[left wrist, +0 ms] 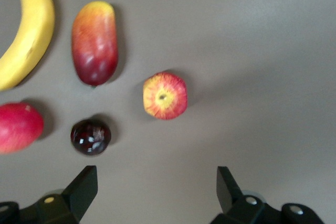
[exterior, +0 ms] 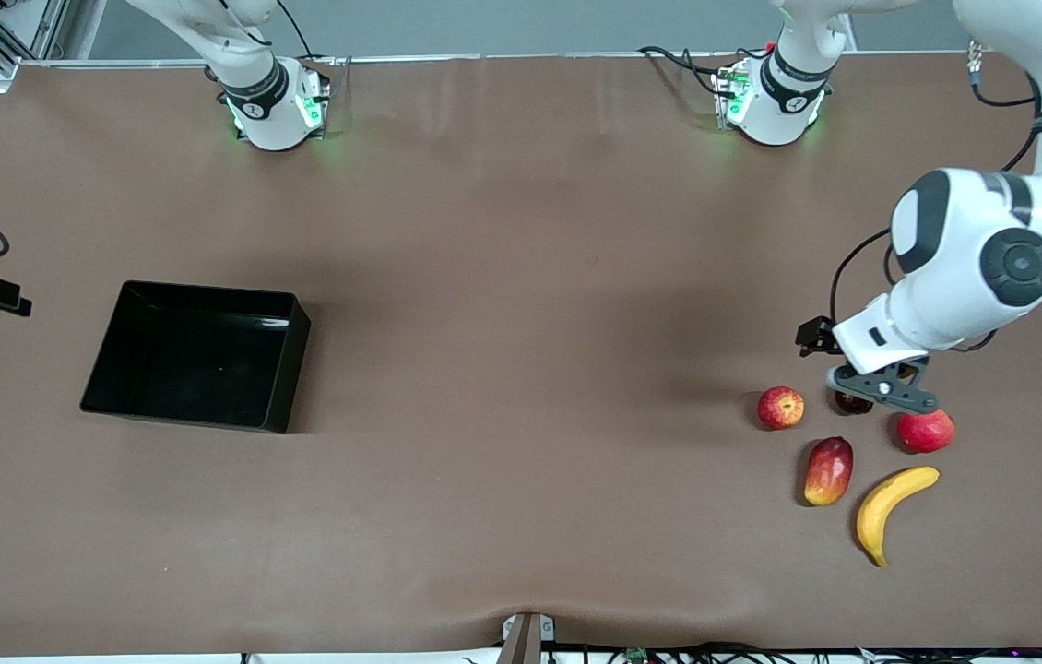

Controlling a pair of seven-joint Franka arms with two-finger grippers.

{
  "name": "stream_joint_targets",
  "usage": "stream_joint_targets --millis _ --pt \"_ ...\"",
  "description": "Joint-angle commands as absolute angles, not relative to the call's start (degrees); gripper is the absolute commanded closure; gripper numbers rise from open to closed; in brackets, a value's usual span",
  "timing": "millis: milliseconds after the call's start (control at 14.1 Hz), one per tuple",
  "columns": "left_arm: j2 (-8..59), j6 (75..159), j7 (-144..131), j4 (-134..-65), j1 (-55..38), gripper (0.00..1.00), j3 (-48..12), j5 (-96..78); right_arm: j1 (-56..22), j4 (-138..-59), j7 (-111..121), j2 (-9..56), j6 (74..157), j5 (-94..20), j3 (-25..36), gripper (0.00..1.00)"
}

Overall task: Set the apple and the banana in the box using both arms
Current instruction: 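Grasp the apple with the left gripper while the right gripper reaches the box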

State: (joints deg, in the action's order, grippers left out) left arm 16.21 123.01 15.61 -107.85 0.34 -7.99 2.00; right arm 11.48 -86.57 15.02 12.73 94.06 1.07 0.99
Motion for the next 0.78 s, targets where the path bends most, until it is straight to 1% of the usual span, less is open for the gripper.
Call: stream_joint_targets --millis 0,71,213,426,497,709 --pt "18.27 130.14 22.65 -110.74 1.23 0.00 -8.17 2.64 13.18 -84.90 17.23 16.07 94.48 1.24 0.26 0.00" --pt "19.76 131.99 23.63 -110.83 1.67 0.00 -8.17 2.55 13.44 -84.90 17.23 17.74 95.35 1.14 0.26 0.00" --pt "22.14 133.06 23.56 -110.74 1.84 0.00 -8.17 2.46 14.32 -85.08 17.31 21.08 95.62 0.88 0.26 0.00" --pt "24.78 136.31 23.38 -110.74 2.11 0.00 -8.09 2.46 15.03 -85.52 17.23 22.76 97.64 0.97 0.18 0.00" --pt "25.48 137.10 22.94 -110.57 2.11 0.00 -8.09 2.46 15.20 -85.78 17.23 24.33 97.99 0.88 0.18 0.00" --pt "27.41 138.68 22.59 -109.86 2.02 0.00 -8.09 2.37 17.05 -87.88 17.31 28.29 104.65 0.88 0.18 0.00"
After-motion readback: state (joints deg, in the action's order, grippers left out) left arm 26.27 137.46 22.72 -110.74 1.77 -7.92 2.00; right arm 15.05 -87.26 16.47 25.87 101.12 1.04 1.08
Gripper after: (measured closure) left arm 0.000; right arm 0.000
